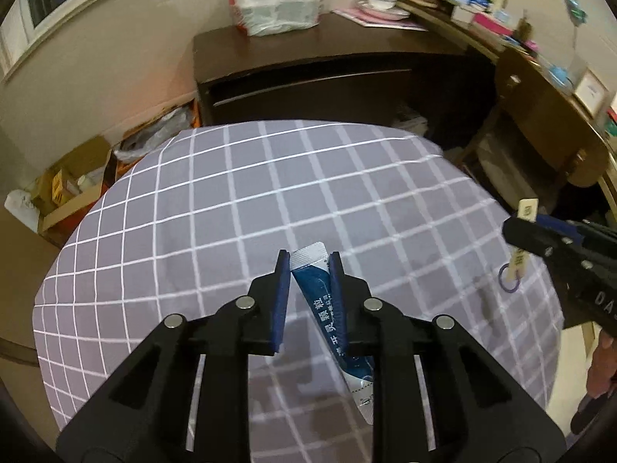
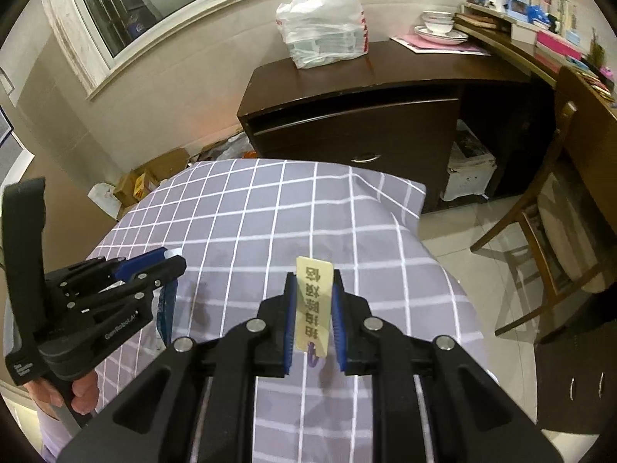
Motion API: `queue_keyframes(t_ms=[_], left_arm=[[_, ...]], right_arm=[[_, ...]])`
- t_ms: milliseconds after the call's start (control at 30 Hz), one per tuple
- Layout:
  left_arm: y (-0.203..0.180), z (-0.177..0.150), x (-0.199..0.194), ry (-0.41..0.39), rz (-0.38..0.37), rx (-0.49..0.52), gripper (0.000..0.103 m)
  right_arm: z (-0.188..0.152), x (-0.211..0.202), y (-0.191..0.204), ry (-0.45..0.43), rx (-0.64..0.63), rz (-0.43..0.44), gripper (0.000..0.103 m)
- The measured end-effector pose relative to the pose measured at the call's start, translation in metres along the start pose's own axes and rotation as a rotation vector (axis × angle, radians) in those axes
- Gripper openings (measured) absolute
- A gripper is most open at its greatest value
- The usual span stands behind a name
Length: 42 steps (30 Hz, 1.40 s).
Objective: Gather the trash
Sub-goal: 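Carry the tube and card to the wastebasket and open both tools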
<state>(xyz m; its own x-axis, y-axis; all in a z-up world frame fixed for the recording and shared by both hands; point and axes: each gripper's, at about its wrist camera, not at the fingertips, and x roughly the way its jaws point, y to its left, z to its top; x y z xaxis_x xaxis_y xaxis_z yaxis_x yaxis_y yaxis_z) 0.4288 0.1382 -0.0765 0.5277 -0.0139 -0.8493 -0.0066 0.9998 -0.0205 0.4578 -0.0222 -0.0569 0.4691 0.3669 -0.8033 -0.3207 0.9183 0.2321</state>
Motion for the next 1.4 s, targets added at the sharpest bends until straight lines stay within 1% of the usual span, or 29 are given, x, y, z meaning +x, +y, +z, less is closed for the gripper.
queue_keyframes(t_ms=[167,367,533,600,700,833,1000,1067,1200,1300,1400], left_arm=[[-0.042,-0.013,-0.025,-0.024,-0.031,0.058,0.02],[-0.093,-0.028,-0.047,-0.038,-0.078,0.12,0.02],[-0.145,-0.042,-0.06,-0.05,-0.124,0.184,0.02],[-0.168,-0.048,-0.062,-0.046,-0.152,0.209,0.02],[-0.203,-0.058,-0.064,-0.042,-0.169,0.257,0.02],[-0.247,-0.071,-0.061,-0.018,-0.197,0.311,0.02],[-0.298,-0.084,-0.055,0.003,-0.219,0.38,0.02],[-0.319,-0.091,-0.049,0.022,-0.223,0.409,0.02],[-0.355,-0.106,-0.036,0.058,-0.232,0.458,0.02],[-0.374,-0.113,-0.022,0.084,-0.226,0.487,0.02],[-0.389,-0.12,-0.009,0.113,-0.218,0.509,0.02]], right_arm=[[-0.028,-0.03,-0.014,-0.017,0.044,-0.022,0.017],[-0.065,-0.069,-0.042,-0.039,0.097,-0.062,0.017],[-0.096,-0.102,-0.07,-0.06,0.137,-0.111,0.017],[-0.11,-0.117,-0.086,-0.07,0.164,-0.132,0.017],[-0.125,-0.132,-0.109,-0.078,0.191,-0.157,0.017],[-0.151,-0.155,-0.143,-0.099,0.25,-0.197,0.017],[-0.18,-0.171,-0.18,-0.098,0.31,-0.243,0.017],[-0.192,-0.175,-0.197,-0.091,0.338,-0.26,0.017],[-0.213,-0.176,-0.225,-0.076,0.388,-0.282,0.017],[-0.228,-0.173,-0.242,-0.062,0.417,-0.3,0.017],[-0.24,-0.165,-0.257,-0.041,0.444,-0.297,0.017]])
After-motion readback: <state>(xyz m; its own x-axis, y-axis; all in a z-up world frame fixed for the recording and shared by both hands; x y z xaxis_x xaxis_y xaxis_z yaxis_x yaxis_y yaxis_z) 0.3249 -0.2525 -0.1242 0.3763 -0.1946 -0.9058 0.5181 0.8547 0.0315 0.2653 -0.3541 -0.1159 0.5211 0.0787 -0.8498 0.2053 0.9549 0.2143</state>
